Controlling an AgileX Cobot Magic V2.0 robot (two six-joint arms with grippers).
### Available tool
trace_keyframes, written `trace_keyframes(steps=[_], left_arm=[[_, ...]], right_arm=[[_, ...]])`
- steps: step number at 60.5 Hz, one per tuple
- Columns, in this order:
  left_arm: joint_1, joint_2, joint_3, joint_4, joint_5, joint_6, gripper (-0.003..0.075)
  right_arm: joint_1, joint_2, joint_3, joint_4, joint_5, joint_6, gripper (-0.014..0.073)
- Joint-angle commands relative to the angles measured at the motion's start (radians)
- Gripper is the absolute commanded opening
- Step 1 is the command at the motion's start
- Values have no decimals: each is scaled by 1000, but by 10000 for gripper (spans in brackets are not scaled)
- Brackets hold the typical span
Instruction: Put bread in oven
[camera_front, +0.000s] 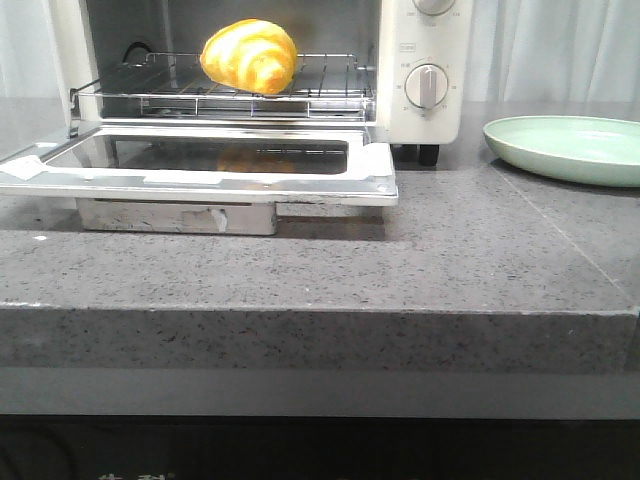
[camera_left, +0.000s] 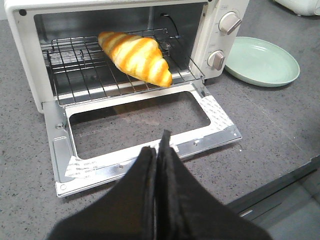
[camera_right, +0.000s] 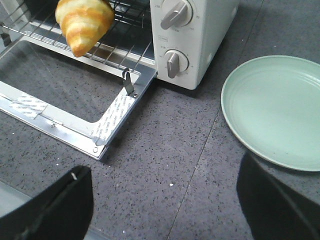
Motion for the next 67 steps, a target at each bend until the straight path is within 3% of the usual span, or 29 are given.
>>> trace_keyframes(steps=[1, 11, 24, 31, 39, 46, 67], left_arm=[[-1, 2, -27, -9, -75, -1, -18], [-1, 2, -27, -9, -75, -1, -18], [-1, 2, -27, -9, -75, -1, -18], [-1, 2, -27, -9, -75, -1, -18], [-1, 2, -27, -9, -75, -1, -18], [-1, 2, -27, -9, -75, -1, -18], [-1, 2, -27, -9, -75, -1, -18]], right_arm=[[-7, -94, 17, 0, -67, -13, 601], [-7, -224, 51, 0, 27, -13, 601], [-7, -257, 52, -8, 91, -17, 589], [-7, -257, 52, -8, 93, -21, 444], [-7, -257, 52, -8, 93, -21, 133], [-7, -257, 52, -8, 93, -21, -71], [-7, -257, 52, -12, 117, -20, -69]])
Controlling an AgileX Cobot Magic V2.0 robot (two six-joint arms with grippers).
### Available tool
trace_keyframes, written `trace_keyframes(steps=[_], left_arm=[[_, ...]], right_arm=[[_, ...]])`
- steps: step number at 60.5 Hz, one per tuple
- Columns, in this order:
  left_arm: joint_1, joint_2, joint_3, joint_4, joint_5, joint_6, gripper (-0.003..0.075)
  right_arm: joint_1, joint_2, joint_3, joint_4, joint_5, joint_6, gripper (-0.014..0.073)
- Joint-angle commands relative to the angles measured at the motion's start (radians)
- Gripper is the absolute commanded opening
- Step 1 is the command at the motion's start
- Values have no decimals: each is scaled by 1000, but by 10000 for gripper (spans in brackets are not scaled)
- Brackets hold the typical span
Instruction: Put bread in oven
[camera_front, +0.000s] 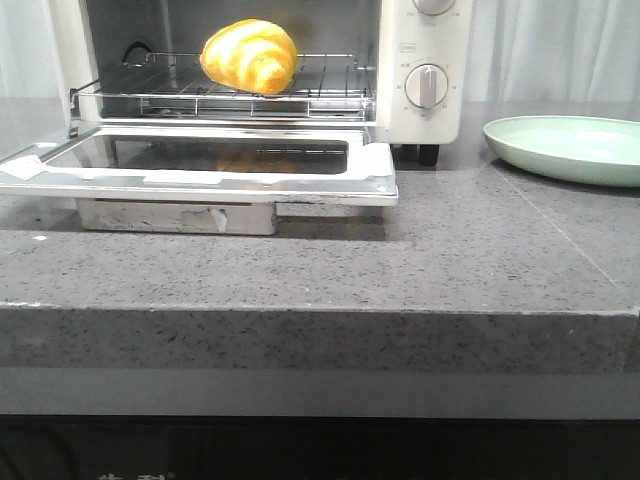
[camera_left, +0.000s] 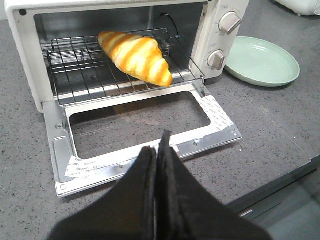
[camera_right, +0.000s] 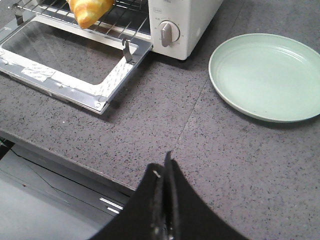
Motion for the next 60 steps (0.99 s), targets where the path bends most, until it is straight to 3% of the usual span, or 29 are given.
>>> trace_keyframes(steps=[1, 11, 17, 40, 60], left_arm=[[-1, 2, -27, -9, -75, -1, -18], [-6, -7, -13, -9, -88, -1, -18], [50, -60, 55, 22, -170, 6, -18], [369, -460, 655, 4, -646, 6, -18], [440, -685, 944, -26, -829, 6, -18]], right_arm=[[-7, 2, -21, -12, -65, -11, -69], [-7, 2, -21, -12, -65, -11, -69], [-7, 2, -21, -12, -66, -11, -69], [-7, 2, -21, -12, -66, -11, -69], [-7, 2, -21, -12, -66, -11, -69]])
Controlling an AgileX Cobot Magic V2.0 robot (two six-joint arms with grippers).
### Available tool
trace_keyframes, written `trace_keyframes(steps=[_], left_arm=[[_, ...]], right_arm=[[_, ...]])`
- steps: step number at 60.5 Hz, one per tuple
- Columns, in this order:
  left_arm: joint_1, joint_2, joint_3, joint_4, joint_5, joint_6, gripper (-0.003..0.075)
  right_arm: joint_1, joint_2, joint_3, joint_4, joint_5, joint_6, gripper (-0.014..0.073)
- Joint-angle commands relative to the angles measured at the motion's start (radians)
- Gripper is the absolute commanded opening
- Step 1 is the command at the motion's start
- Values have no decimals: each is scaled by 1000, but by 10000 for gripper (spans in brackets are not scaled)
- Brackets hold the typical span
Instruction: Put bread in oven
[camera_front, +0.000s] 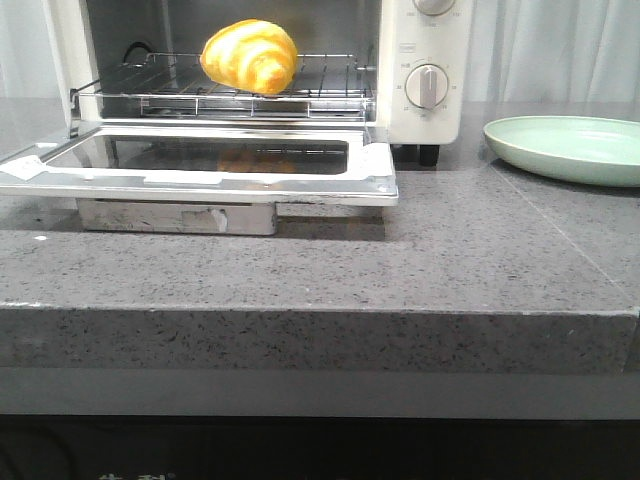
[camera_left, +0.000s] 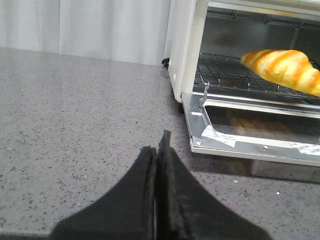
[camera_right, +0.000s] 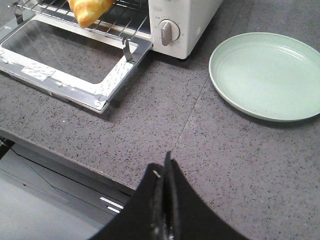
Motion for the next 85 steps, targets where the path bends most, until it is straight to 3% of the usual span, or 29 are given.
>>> trace_keyframes(steps=[1, 68, 77, 85], left_arm=[[4, -22, 24, -12, -174, -2, -18], [4, -22, 24, -12, -143, -2, -18], [4, -22, 24, -12, -143, -2, -18], [4, -22, 24, -12, -143, -2, -18]], right_arm=[[-7, 2, -21, -12, -68, -11, -69], [-7, 2, -21, -12, -73, -11, -69], [-61, -37, 39, -59, -176, -11, -69], [-187, -141, 231, -77, -365, -11, -69]])
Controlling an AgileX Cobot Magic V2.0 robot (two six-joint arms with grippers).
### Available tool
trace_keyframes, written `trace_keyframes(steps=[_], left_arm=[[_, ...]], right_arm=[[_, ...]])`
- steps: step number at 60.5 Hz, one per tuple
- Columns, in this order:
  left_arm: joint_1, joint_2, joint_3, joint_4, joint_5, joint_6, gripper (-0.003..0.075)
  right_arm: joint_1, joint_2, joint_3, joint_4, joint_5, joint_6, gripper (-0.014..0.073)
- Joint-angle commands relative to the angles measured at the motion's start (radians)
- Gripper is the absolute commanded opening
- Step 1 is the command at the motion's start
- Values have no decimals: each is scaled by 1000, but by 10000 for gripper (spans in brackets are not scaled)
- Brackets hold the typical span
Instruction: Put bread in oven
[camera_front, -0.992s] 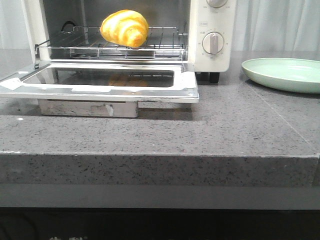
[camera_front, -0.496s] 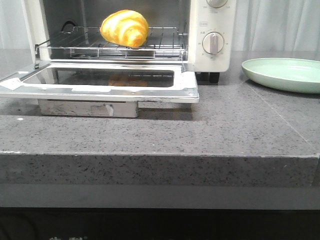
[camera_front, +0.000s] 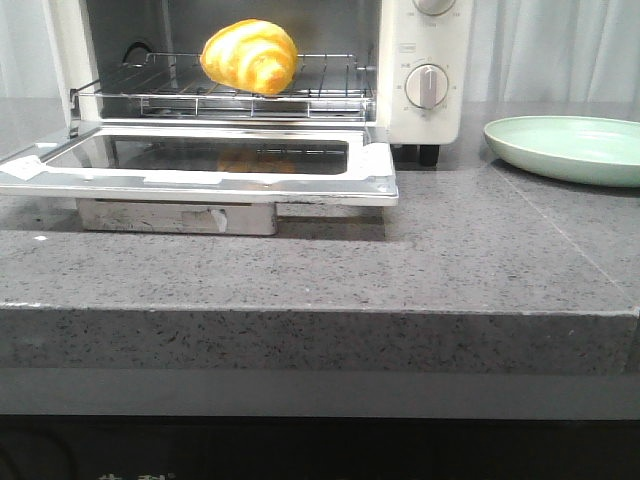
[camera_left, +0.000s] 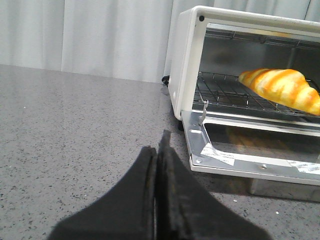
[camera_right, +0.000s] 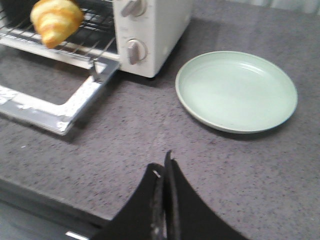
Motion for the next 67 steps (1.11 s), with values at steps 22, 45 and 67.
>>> trace_keyframes(steps=[22, 45, 67], left_arm=[[2, -22, 24, -7, -84, -2, -18], [2, -20, 24, -7, -84, -2, -18], [2, -20, 24, -7, -84, -2, -18]], right_arm=[[-266, -386, 637, 10, -747, -10, -69], [-280, -478, 729, 18, -737, -10, -69], [-280, -478, 729, 117, -744, -40, -69]])
